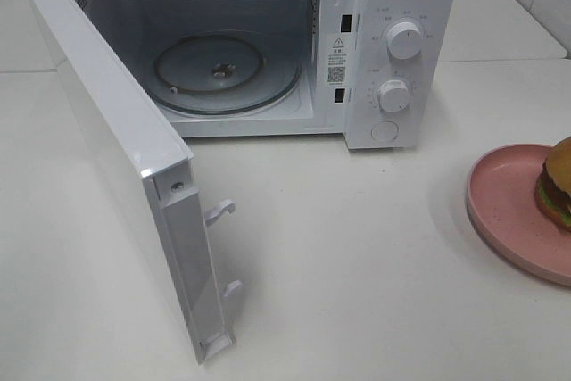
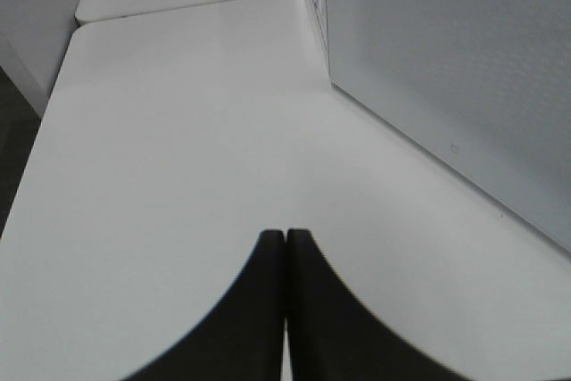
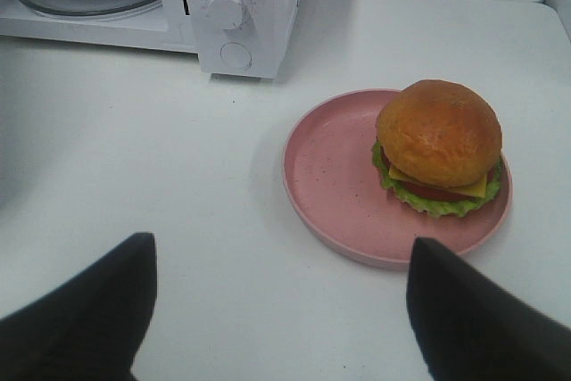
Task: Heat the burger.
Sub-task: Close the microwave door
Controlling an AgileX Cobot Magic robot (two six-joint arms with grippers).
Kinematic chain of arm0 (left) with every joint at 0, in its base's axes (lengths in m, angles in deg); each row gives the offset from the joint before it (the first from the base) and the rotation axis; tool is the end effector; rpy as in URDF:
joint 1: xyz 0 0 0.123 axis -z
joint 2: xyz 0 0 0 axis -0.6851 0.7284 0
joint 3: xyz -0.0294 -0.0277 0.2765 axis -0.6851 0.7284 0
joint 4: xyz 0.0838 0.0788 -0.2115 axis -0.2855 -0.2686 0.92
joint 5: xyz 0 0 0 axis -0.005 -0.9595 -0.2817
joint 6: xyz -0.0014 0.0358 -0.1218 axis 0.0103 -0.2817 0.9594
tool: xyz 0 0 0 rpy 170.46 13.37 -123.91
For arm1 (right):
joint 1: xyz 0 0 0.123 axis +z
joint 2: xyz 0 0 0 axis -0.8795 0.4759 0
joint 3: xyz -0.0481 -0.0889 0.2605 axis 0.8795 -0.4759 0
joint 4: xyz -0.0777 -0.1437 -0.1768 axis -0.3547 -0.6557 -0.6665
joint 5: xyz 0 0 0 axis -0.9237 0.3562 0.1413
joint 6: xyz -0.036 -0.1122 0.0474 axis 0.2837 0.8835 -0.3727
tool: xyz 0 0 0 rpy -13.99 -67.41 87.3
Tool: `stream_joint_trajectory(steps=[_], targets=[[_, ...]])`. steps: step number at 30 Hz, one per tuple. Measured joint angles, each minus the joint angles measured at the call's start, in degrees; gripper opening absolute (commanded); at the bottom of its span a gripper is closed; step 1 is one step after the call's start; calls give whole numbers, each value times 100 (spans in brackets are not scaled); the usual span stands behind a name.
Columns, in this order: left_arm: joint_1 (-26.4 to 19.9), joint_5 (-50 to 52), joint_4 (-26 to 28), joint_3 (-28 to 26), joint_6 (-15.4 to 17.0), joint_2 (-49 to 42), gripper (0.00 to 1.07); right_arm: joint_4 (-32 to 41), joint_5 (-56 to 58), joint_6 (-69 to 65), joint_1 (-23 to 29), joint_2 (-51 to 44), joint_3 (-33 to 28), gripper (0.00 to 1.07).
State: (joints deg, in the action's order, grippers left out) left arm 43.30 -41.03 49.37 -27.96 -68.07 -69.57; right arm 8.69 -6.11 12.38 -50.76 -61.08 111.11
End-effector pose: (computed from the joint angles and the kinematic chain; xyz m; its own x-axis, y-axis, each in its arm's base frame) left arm 0.0338 -0.0065 0.2647 -0.4500 0.1540 -0.8797 0.1167 0.9867 0.1130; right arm 0.0250 0.0004 0.2611 -0.4070 -0.0610 -0.9114 -0.1512 0.9885 0.0014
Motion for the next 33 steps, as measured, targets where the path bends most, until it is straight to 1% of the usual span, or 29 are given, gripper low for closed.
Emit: stream_joint_trajectory(steps=[1, 2, 4, 5, 7, 8, 9, 10, 11, 12, 13, 14, 15, 16, 17, 18, 19, 20, 21, 22, 23, 24, 25, 26, 27, 29, 30, 31, 33], targets=[[0, 0, 0, 0, 0, 0, 0, 0, 0, 0, 0, 0, 0, 73], [0, 378, 46, -23, -29, 269, 0, 0, 0, 0, 0, 0, 0, 73], [0, 579, 97, -23, -34, 384, 0, 0, 0, 0, 0, 0, 0, 73], [0, 928, 178, -29, -40, 722, 0, 0, 0, 0, 0, 0, 0, 73], [0, 1129, 241, -29, -40, 911, 0, 0, 0, 0, 0, 0, 0, 73], [0, 1484, 338, -29, -57, 1272, 0, 0, 0, 0, 0, 0, 0, 73], [0, 1484, 338, -29, -57, 1272, 0, 0, 0, 0, 0, 0, 0, 73], [0, 1868, 453, -29, -115, 1650, 0, 0, 0, 0, 0, 0, 0, 73], [0, 1868, 453, -29, -115, 1650, 0, 0, 0, 0, 0, 0, 0, 73], [0, 2045, 510, -29, -166, 1862, 0, 0, 0, 0, 0, 0, 0, 73], [0, 2343, 665, -29, -327, 2286, 0, 0, 0, 0, 0, 0, 0, 73], [0, 2343, 665, -29, -327, 2286, 0, 0, 0, 0, 0, 0, 0, 73], [0, 2601, 842, -29, -539, 2676, 0, 0, 0, 0, 0, 0, 0, 73], [0, 2601, 842, -29, -539, 2676, 0, 0, 0, 0, 0, 0, 0, 73], [0, 2739, 934, -29, -688, 2893, 0, 0, 0, 0, 0, 0, 0, 73], [0, 3002, 1094, -29, -980, 3289, 0, 0, 0, 0, 0, 0, 0, 73], [0, 3002, 1094, -29, -980, 3289, 0, 0, 0, 0, 0, 0, 0, 73], [0, 3254, 1238, -29, -1261, 3690, 0, 0, 0, 0, 0, 0, 0, 73], [0, 3398, 1329, -29, -1375, 3902, 0, 0, 0, 0, 0, 0, 0, 73], [0, 3398, 1329, -29, -1375, 3902, 0, 0, 0, 0, 0, 0, 0, 73], [23, 3650, 1484, -29, -1558, 4314, 0, 0, 0, 0, 0, 0, 0, 73], [23, 3650, 1484, -29, -1558, 4314, 0, 0, 0, 0, 0, 0, 0, 73], [92, 3902, 1610, -29, -1644, 4652, 0, 0, 0, 0, 0, 0, 0, 73], [149, 4039, 1667, -29, -1656, 4824, 0, 0, 0, 0, 0, 0, 0, 73], [149, 4039, 1667, -29, -1656, 4824, 0, 0, 0, 0, 0, 0, 0, 73], [418, 4492, 1759, -29, -1684, 5243, 0, 0, 0, 0, 0, 0, 0, 73], [418, 4492, 1759, -29, -1684, 5243, 0, 0, 0, 0, 0, 0, 0, 73], [676, 4773, 1770, -29, -1690, 5512, 0, 0, 0, 0, 0, 0, 0, 73], [779, 4905, 1776, -29, -1690, 5615, 0, 0, 0, 0, 0, 0, 0, 73]])
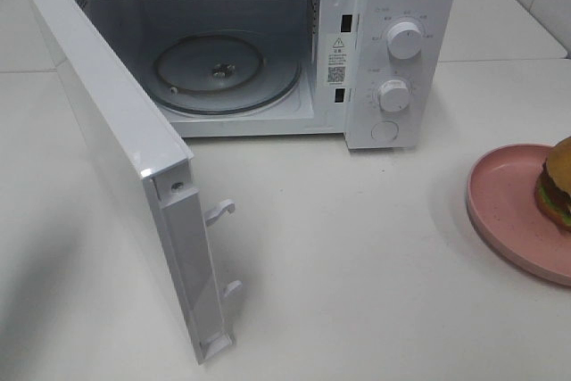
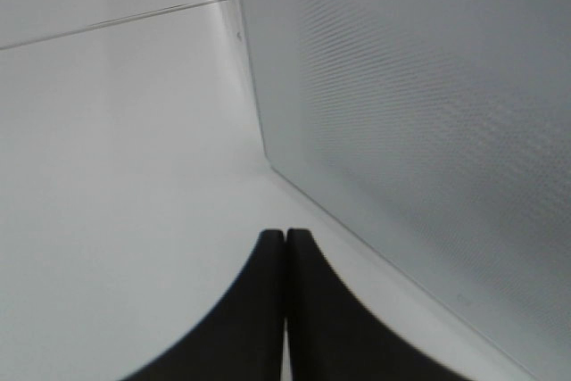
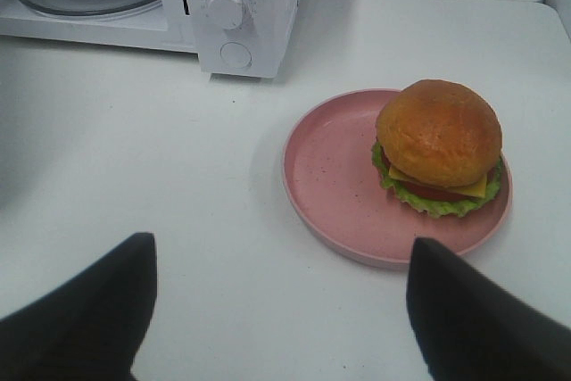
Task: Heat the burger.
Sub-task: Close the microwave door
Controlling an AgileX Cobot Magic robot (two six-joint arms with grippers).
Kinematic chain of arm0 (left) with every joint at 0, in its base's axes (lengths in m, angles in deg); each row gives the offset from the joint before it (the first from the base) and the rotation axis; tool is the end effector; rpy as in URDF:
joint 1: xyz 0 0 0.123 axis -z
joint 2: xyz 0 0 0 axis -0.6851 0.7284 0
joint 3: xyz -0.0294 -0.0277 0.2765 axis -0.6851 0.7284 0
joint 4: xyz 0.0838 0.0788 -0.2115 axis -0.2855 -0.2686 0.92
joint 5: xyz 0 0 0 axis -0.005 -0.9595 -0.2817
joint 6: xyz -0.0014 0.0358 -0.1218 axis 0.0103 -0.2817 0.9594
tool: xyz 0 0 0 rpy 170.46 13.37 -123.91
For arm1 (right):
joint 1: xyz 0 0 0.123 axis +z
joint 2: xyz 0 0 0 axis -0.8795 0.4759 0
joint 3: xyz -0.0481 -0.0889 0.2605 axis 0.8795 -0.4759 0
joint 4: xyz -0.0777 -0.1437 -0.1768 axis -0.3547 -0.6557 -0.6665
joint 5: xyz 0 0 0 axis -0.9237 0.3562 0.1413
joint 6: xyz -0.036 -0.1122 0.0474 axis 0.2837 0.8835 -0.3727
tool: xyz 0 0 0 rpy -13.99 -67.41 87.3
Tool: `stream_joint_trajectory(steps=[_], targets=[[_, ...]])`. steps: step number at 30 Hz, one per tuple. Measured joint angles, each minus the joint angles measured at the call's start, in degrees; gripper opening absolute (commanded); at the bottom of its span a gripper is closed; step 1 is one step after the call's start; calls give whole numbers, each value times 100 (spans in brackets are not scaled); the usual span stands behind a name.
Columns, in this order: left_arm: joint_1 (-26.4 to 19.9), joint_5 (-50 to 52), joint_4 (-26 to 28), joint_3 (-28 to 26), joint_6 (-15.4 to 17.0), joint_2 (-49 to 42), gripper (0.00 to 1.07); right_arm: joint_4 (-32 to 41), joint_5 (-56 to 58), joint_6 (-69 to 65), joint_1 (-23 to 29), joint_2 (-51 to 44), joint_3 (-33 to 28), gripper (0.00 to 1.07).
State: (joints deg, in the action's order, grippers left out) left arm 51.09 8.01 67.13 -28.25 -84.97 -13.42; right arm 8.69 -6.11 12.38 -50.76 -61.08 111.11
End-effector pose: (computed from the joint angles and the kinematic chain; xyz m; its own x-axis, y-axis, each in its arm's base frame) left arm 0.2252 -0.0385 0.2305 -0.5264 0.1885 -0.8290 0.2458 0.9672 0.0638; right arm 0.0250 0.0004 0.2611 -0.4070 -0.0610 -0.9114 -0.1512 0.9885 0.0014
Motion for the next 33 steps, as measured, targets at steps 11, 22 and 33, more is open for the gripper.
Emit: stream_joint_trajectory(steps=[11, 22, 33], targets=[[980, 1203, 23, -6, 11, 1249, 0, 0, 0, 0, 0, 0, 0, 73], [1558, 1954, 29, -11, 264, 1776, 0, 0, 0, 0, 0, 0, 0, 73], [1937, 2114, 69, -470, 344, 2286, 0, 0, 0, 0, 0, 0, 0, 73]])
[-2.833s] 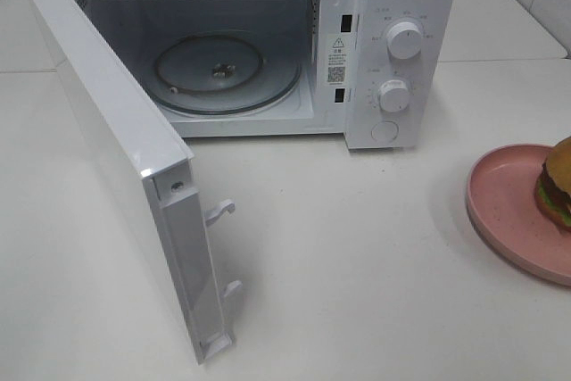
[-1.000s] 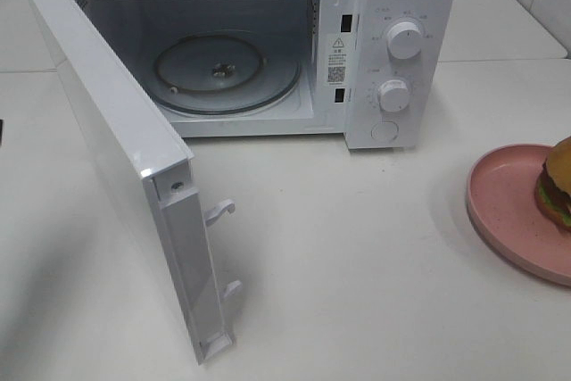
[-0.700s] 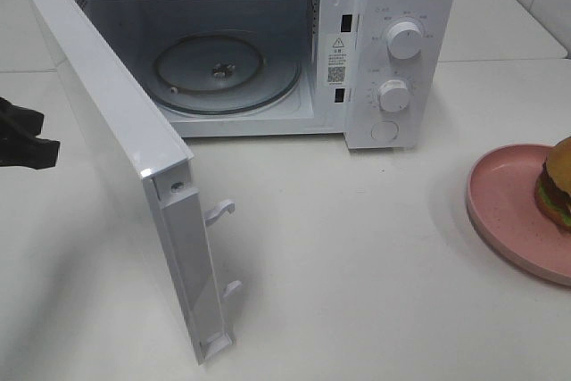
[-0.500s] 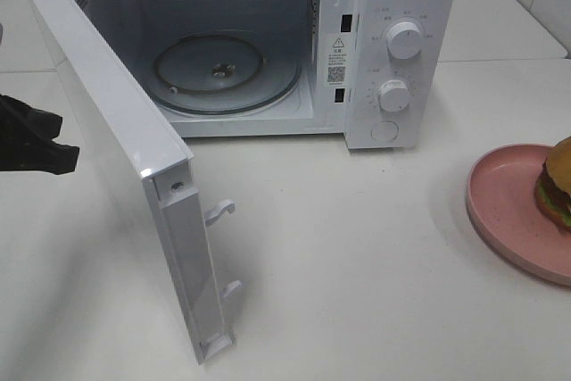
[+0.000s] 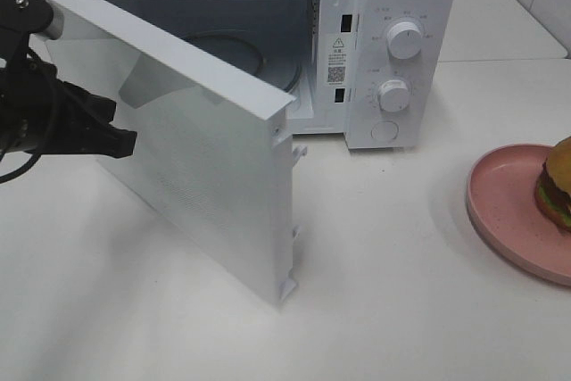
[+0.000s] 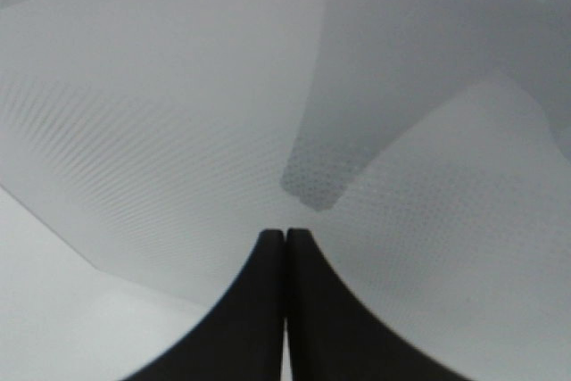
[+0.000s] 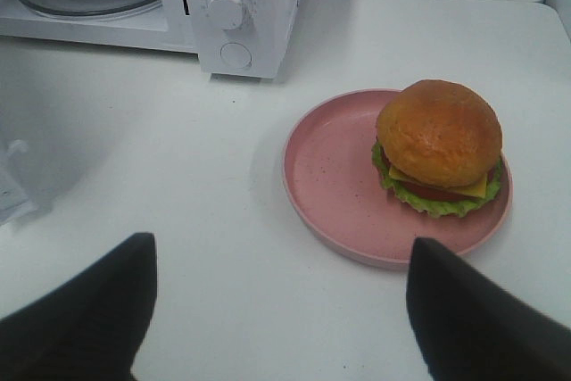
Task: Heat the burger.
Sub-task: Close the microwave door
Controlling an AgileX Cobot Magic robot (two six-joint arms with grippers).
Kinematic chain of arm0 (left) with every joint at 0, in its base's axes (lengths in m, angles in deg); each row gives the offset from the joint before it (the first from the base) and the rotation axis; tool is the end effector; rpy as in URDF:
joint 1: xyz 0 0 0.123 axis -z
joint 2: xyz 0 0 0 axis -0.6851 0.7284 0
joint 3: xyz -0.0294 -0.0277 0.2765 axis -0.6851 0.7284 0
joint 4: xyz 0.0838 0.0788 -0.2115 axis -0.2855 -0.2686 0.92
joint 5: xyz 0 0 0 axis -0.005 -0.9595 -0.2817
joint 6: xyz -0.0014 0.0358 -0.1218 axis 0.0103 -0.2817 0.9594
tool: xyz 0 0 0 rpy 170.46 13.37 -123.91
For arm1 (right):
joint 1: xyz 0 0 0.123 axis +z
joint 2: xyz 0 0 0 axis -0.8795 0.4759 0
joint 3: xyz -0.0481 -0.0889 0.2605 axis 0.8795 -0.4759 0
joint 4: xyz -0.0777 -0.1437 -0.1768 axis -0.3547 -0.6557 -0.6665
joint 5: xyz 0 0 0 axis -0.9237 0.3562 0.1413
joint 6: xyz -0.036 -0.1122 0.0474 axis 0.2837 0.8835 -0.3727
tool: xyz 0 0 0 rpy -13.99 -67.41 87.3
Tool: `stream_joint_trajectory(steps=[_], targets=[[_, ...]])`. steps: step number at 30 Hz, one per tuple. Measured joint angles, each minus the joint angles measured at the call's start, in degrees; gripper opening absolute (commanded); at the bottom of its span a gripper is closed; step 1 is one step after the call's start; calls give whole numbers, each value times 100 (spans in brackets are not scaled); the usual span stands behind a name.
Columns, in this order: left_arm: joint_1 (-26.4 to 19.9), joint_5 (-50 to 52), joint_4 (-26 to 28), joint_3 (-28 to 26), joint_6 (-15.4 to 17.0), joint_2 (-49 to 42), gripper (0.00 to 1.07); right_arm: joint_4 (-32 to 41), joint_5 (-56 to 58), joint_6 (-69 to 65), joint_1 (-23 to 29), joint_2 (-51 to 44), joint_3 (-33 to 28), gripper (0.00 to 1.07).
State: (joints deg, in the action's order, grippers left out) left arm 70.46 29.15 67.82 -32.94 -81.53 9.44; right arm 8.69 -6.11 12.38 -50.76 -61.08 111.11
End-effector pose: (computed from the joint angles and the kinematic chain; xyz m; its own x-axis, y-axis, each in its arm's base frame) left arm 0.2733 -0.1295 0.1866 -0.4561 0.2867 -0.8425 0.4194 0.9042 0.0806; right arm 0.0250 0.0004 0.2611 -0.4070 -0.0610 -0.9114 -0.1512 0.9885 0.0014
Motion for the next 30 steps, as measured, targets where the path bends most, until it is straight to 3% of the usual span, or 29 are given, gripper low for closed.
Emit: stream_joint_trajectory(steps=[7, 21, 30], targets=[[23, 0, 0, -372, 6, 269, 0, 0, 0, 0, 0, 0, 0, 73], [23, 17, 0, -1278, 321, 940, 0, 0, 0, 0, 0, 0, 0, 73], [401, -23, 0, -2028, 464, 1604, 0, 0, 0, 0, 0, 0, 0, 73]])
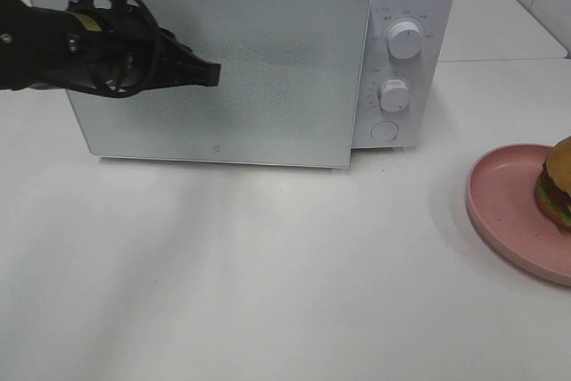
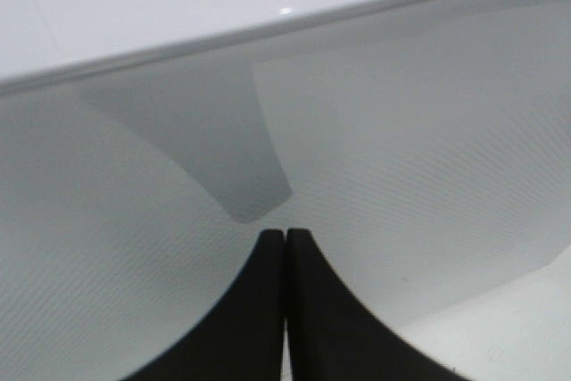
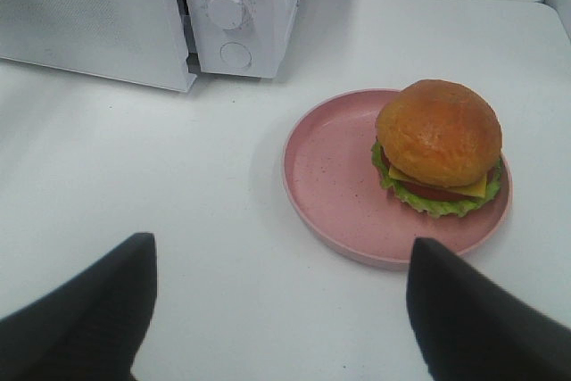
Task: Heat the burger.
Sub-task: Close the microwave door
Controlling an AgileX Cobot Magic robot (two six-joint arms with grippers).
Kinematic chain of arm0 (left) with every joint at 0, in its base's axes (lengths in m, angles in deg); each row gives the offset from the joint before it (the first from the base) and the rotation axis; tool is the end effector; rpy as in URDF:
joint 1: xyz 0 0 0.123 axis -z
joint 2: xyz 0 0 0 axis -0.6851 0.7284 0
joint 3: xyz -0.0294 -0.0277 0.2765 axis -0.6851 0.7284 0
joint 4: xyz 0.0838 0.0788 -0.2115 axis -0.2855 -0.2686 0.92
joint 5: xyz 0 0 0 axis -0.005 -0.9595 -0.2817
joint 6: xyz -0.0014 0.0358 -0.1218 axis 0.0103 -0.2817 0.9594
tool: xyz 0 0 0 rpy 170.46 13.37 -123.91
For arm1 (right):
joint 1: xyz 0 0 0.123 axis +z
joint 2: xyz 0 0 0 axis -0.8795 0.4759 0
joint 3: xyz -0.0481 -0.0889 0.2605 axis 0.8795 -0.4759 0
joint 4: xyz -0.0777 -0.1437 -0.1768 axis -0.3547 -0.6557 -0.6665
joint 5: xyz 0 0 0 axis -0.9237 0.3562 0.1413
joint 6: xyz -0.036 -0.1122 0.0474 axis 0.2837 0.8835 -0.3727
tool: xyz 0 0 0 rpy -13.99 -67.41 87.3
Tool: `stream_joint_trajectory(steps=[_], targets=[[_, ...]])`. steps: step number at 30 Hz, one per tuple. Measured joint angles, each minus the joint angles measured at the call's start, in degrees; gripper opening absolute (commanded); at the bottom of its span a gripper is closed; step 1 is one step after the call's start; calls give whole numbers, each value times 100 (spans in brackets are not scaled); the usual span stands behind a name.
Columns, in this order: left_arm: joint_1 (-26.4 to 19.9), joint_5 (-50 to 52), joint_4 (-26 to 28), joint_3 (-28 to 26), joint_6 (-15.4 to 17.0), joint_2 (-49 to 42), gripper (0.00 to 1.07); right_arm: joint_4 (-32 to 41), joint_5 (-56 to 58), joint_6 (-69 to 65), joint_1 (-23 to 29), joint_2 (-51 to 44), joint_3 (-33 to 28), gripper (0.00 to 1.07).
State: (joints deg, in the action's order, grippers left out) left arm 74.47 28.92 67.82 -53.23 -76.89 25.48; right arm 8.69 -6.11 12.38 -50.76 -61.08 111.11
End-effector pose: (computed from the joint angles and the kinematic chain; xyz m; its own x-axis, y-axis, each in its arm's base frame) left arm 0.3421 -0.1962 0.1964 -0.4206 0.2144 -0.8816 0.4454 0.8953 0.0053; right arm 0.0250 0.0004 0.2611 -0.4070 -0.0610 -0.9114 -0.1512 0.9885 0.0014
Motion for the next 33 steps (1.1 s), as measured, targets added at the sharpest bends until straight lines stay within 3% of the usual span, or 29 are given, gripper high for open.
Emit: stream_joint_trajectory(steps=[9, 24, 33], targets=[[367, -504, -69, -951, 0, 751, 0, 0, -6, 0, 0, 0, 0, 73], [561, -1570, -69, -2200, 0, 1524, 0, 0, 0, 0, 0, 0, 0, 73], [636, -2137, 281, -2813, 338, 1833, 0, 0, 0, 0, 0, 0, 0, 73]])
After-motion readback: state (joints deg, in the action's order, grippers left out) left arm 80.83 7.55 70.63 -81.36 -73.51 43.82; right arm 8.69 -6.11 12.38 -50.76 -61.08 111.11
